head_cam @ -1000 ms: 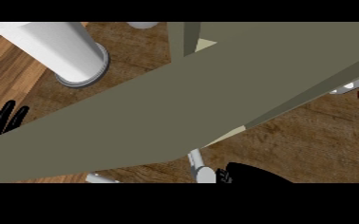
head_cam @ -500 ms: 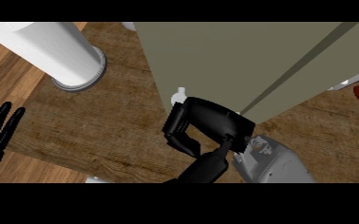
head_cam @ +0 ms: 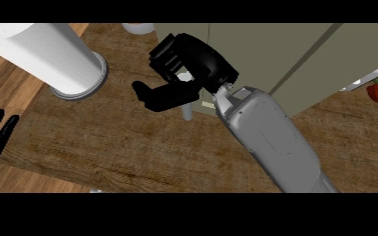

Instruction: Pick up the bottled water, place it into the cabinet and close the cabinet

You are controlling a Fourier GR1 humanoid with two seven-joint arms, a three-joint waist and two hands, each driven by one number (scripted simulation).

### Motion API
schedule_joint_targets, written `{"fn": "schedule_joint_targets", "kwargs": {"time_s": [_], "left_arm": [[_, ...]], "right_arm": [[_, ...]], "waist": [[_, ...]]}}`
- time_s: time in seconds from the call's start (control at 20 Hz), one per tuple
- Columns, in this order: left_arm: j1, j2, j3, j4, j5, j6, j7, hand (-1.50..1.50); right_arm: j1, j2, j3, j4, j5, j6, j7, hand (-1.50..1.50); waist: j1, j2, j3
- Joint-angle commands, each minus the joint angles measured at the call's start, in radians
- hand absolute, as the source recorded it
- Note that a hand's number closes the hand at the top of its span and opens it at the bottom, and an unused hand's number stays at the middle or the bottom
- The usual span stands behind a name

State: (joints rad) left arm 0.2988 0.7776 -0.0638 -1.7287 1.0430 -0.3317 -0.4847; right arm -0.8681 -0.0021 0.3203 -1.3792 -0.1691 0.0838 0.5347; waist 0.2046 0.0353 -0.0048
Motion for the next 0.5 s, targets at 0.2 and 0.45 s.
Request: {"fn": "schedule_joint_targets", "kwargs": {"time_s": [0.2, 0.45], "left_arm": [[0.021, -0.004, 0.026, 0.03, 0.002, -0.029, -0.017, -1.5], [0.043, -0.006, 0.025, -0.01, 0.014, -0.042, -0.017, -1.5]], "right_arm": [[-0.215, 0.002, -0.083, 0.271, -0.007, -0.193, -0.107, 1.5], [-0.202, 0.002, -0.118, 0.294, -0.089, -0.279, -0.126, -1.5]], "waist": [[-0.026, 0.003, 0.0], [-0.027, 0.002, 0.003]]}}
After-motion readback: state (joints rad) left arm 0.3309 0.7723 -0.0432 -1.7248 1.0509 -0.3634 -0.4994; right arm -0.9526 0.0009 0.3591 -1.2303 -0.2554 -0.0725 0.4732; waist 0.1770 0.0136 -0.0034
